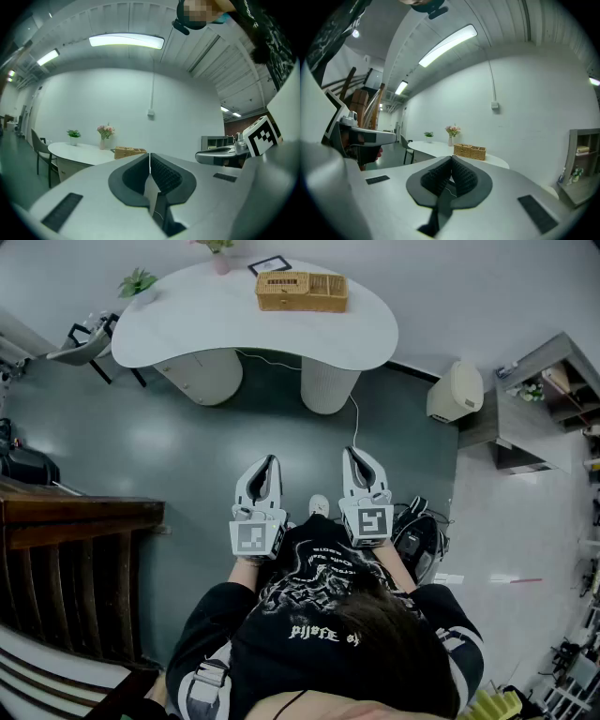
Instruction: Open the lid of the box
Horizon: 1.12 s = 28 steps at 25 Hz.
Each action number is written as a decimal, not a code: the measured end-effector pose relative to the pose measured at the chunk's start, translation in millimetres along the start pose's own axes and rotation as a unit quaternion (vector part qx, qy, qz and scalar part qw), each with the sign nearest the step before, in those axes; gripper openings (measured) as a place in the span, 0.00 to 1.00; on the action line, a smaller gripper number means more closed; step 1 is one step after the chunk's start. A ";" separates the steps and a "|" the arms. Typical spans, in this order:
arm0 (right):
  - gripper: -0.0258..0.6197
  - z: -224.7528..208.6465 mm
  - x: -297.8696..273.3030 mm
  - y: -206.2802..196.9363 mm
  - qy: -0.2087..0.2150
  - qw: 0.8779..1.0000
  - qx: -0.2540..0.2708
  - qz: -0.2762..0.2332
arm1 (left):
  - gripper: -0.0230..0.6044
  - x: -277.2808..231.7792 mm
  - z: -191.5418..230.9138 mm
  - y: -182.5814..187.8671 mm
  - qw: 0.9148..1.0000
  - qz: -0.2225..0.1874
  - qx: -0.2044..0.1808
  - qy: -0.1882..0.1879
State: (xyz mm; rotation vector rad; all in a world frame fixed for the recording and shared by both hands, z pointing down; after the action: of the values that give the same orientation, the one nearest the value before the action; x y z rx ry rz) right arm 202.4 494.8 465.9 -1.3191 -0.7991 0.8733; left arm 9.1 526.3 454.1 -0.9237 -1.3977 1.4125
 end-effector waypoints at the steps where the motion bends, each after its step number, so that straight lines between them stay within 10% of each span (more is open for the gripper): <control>1: 0.08 -2.4 -2.7 -2.0 0.001 1.000 -0.001 -0.001 | 0.08 -3.3 -0.3 -1.2 1.000 -0.001 0.000 0.000; 28: 0.08 -86.9 -79.3 -24.3 0.083 0.996 -0.025 -0.009 | 0.08 -99.6 -10.8 -26.0 0.998 0.032 0.007 0.048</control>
State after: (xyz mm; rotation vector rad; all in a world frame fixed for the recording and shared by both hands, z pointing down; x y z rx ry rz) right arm 244.1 383.4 482.0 -1.4077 -0.7058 0.7239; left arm 51.8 433.5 470.2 -1.0217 -1.2961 1.4042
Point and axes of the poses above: the fingertips, and each gripper's own axes: x backward along the fingers, z to its left, y out of its top, the point moved 6 cm from there along x, backward along the fingers, and after that the axes turned 8 degrees about -z, right-handed, at the moved point
